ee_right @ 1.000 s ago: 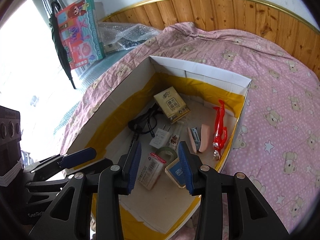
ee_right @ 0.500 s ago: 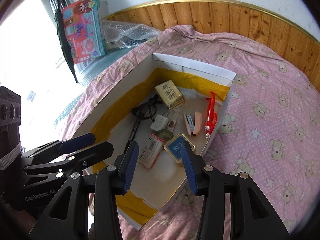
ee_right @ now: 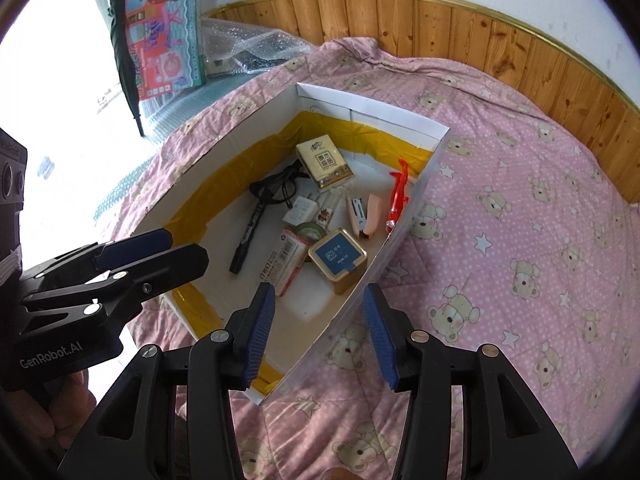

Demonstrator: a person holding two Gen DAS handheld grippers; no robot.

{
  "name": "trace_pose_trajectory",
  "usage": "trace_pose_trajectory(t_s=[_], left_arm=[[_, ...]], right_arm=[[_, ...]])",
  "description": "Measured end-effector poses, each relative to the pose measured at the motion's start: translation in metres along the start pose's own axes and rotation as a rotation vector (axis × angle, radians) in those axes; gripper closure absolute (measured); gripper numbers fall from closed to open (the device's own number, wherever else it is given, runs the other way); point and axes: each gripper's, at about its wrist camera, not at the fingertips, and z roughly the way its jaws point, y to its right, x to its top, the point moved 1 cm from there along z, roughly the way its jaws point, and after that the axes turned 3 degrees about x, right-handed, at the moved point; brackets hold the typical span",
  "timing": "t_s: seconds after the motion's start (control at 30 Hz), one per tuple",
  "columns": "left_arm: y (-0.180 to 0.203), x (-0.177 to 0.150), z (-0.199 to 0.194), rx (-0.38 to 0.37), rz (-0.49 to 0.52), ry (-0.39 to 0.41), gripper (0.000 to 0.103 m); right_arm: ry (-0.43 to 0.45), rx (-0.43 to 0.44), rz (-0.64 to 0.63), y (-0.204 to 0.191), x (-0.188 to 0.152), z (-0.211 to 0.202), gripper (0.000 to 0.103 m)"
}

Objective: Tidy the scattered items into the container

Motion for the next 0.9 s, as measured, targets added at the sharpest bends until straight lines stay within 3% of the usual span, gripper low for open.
trace_pose_trajectory(t_s=[0.37,0.9], left_arm=[[0.003,-0.005,-0.002,-0.011,0.004,-0.003,0.046],[0.001,-0.007,-0.001,-0.01,-0.013,-0.009,0.046]], right_arm=[[-0.048,0.016,-0.02,-0.004,-0.003,0.002,0.054],[-0.036,-0.023,-0.102,-0.022,0.002,0.004,0.051]])
